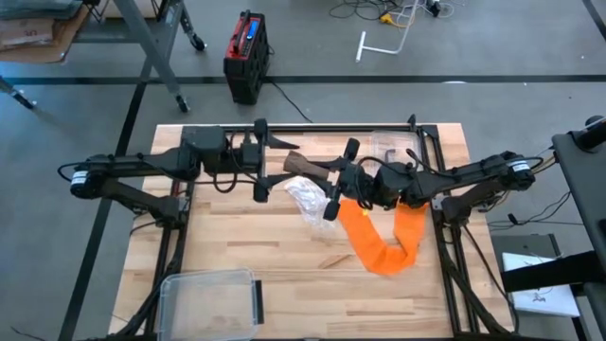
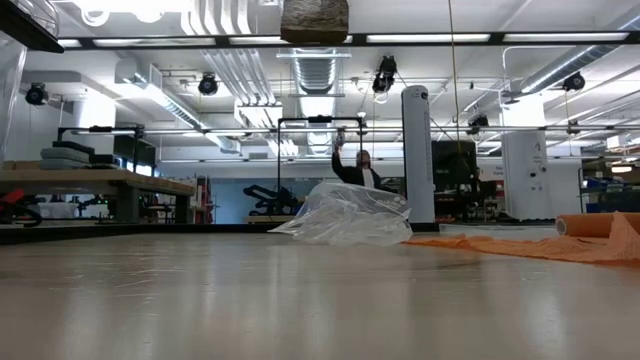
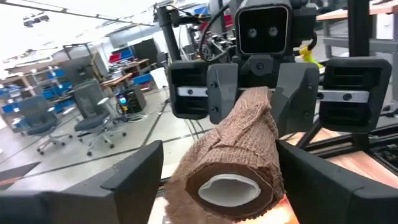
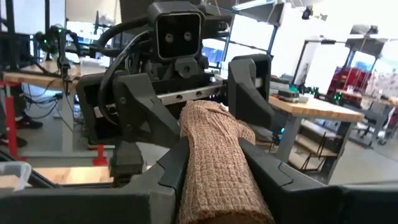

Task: Roll bandage
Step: Roll the brown bandage

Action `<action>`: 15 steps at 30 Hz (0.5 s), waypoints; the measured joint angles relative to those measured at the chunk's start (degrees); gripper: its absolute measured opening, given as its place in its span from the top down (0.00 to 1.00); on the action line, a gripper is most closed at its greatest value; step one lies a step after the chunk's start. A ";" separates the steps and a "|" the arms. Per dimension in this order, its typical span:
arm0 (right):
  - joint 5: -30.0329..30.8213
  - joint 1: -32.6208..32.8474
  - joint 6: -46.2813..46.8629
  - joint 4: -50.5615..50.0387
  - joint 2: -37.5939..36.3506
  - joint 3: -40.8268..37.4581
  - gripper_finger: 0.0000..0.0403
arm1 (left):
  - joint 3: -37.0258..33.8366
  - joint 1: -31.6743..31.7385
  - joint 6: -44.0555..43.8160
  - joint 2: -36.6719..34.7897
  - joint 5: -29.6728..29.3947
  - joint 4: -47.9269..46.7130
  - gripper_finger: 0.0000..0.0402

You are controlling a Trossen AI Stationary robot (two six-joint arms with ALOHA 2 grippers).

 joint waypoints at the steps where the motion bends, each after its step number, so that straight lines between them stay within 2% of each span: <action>1: 0.04 0.03 -0.67 0.01 0.01 0.00 0.75 | 0.00 0.00 -0.09 0.18 0.40 0.14 0.30; 5: 0.02 0.13 -1.88 0.29 0.01 0.00 0.75 | 0.00 0.00 -1.58 0.69 1.01 0.64 0.40; 8: -1.41 0.13 -1.00 0.03 0.01 0.00 0.73 | 0.00 0.02 -1.96 0.76 3.28 0.60 0.53; 15: -2.21 0.13 13.27 -2.14 -0.50 0.02 0.59 | -0.08 0.00 -1.87 0.05 4.34 -0.19 0.87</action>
